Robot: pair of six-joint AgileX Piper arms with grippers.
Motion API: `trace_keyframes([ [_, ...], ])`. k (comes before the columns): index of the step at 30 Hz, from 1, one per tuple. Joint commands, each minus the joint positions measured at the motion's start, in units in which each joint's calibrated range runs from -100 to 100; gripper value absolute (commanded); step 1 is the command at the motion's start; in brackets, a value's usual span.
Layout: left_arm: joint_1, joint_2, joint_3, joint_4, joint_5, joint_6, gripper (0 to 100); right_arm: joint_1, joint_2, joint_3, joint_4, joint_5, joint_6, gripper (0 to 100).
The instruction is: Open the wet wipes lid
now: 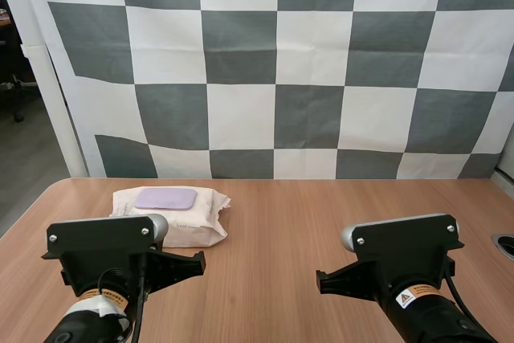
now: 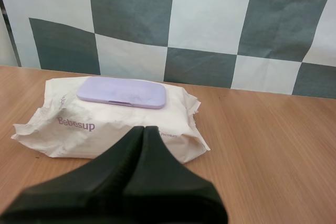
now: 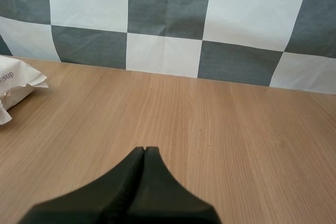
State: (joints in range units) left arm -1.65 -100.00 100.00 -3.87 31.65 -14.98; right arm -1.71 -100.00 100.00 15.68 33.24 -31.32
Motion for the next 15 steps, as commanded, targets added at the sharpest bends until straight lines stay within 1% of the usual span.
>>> trace_keyframes([
  [1, 0.67, 0.0, 0.0, 6.2, -1.8, -2.4, 0, 1.2, 0.0, 0.0, -4.4, -0.6, 4.1, 0],
  [4, 0.29, 0.0, 0.0, 6.5, -1.7, -2.4, 0, 1.2, 0.0, 0.0, -4.4, -0.6, 4.1, 0],
  [15, 0.29, 0.0, 0.0, 6.6, -1.8, -2.4, 0, 1.2, 0.0, 0.0, -4.4, -0.6, 4.1, 0],
])
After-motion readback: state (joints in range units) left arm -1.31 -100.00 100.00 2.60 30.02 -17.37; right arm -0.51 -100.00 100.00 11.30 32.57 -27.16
